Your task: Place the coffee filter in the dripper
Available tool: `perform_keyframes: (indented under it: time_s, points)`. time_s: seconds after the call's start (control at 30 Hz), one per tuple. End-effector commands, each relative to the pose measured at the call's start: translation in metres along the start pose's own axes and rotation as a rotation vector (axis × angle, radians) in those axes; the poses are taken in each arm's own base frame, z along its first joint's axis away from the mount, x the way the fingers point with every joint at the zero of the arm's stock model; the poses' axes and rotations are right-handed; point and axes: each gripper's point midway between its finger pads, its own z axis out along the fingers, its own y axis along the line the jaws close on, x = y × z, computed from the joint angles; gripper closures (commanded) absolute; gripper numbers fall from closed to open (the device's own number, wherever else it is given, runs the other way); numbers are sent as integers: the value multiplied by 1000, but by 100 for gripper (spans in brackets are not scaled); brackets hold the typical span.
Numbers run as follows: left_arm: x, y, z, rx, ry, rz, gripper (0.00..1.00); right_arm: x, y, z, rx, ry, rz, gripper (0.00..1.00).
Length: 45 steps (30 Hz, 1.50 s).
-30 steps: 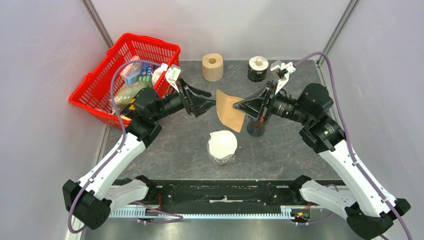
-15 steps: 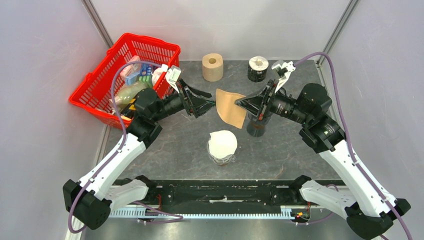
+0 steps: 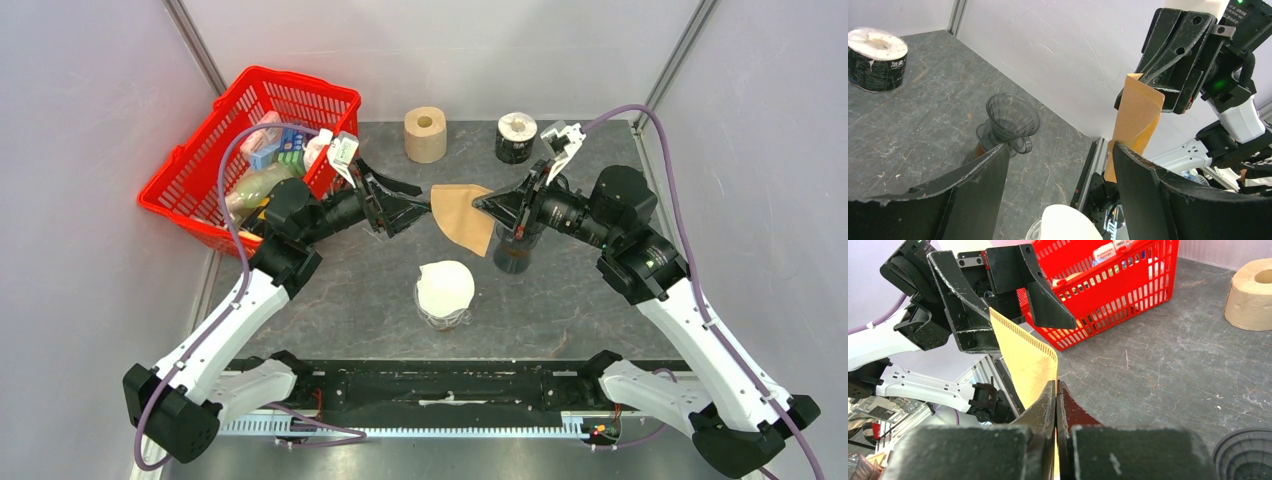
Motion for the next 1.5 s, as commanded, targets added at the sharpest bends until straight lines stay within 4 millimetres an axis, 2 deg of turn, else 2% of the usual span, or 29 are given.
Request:
perform_keyframes:
  time_s: [0.0,0.13,0.5,1.03,1.13,1.33,1.4,1.47]
  points:
    - [-6,-11,-3,42,-15,11,18,-12,0,-1,10,-46,-24,100]
    - [-4,-18,-1,93,0,4,18,-13,3,3,-14,-47,-15,100]
    - [-4,-14,3,90,-7,-18,18,-14,0,9,-6,-56,8,100]
    - [-7,-11,19,112,-1,-58,19,-11,2,18,-42,-48,44,100]
    - [-4,-1,15,49,-8,-45,19,-15,3,13,-33,-68,33,100]
    - [8,52,-14,-291,-28,3,18,-27,4,-5,22,-110,-13,100]
    - [10,64,-25,-374,-39,12,17,-29,6,-10,19,-115,-20,100]
    - [8,65,-29,-391,-54,17,16,-28,8,-11,11,-111,-20,100]
